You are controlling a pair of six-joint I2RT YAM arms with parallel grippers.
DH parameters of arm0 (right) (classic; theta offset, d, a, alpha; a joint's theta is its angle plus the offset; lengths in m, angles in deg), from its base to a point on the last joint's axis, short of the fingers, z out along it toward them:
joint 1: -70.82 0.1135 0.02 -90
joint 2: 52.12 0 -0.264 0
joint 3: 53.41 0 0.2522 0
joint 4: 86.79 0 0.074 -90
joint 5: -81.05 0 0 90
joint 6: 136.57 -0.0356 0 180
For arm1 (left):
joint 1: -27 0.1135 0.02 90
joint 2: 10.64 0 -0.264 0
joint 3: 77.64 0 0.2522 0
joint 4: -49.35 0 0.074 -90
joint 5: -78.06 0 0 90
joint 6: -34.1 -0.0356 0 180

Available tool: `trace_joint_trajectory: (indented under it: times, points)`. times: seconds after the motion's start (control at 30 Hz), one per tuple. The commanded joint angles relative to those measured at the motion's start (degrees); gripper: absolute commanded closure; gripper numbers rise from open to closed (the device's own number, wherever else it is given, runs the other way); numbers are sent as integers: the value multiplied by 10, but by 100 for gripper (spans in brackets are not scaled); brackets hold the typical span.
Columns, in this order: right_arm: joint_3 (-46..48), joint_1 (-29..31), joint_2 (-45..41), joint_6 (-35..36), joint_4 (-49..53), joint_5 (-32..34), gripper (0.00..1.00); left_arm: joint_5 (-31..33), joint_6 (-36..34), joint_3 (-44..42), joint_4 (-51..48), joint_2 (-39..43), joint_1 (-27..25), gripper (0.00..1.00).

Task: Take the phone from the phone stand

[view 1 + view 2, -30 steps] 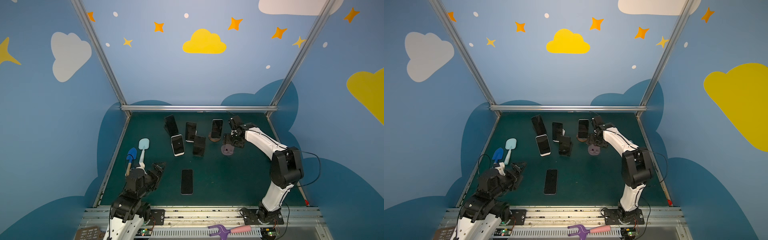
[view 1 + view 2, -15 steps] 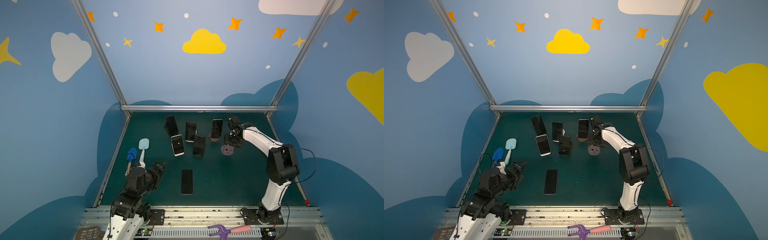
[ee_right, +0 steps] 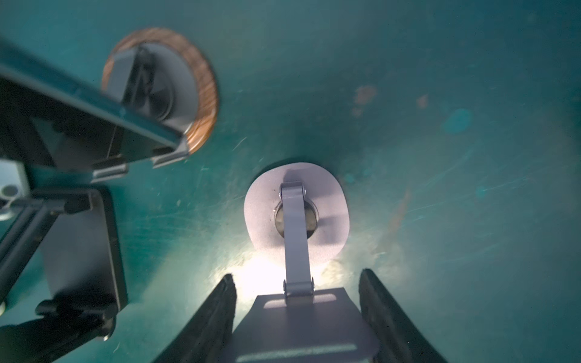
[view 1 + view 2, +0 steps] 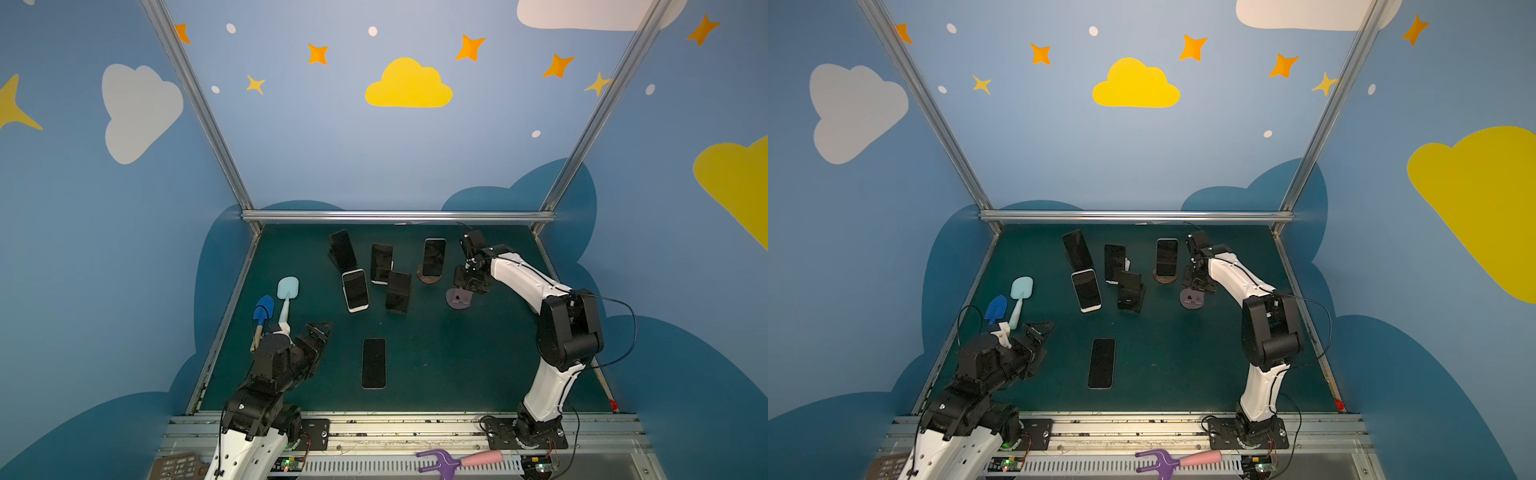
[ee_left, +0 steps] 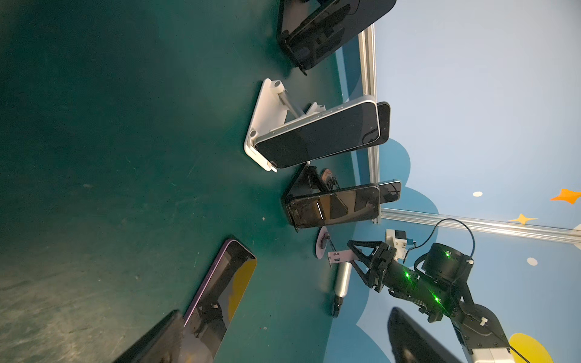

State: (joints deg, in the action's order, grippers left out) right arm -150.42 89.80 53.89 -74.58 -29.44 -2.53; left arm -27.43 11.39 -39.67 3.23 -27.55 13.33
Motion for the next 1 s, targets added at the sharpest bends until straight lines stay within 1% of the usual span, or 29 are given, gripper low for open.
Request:
trace_joint_trajectory:
  times: [0.0, 0.23, 0.37, 0.57, 0.6, 0.7, 0.8, 0.9, 0.97]
  points:
    - [-41, -17, 0, 21, 3, -2, 47, 5, -10, 16, 11, -6, -1, 0]
    - [-160, -54, 98, 45, 26, -29, 48, 7, -8, 21, 8, -3, -1, 0]
    - [-199, -60, 145, 51, 28, -30, 48, 7, -1, 21, 8, 0, -1, 0]
    - [-306, -74, 207, 75, 78, -23, 48, 17, -5, 22, 5, 7, -1, 0]
    - [-319, -75, 216, 77, 88, -26, 46, 17, -5, 22, 10, 4, -1, 0]
    - [-330, -74, 225, 82, 99, -24, 35, 17, -7, 24, 26, -9, -1, 0]
    - [-333, -75, 223, 87, 104, -26, 26, 11, -11, 28, 40, -26, -1, 0]
    - [-349, -75, 218, 89, 121, -18, 21, 6, -22, 39, 38, -38, -1, 0]
    - [-349, -74, 200, 86, 130, -13, 20, 5, -25, 44, 33, -38, -1, 0]
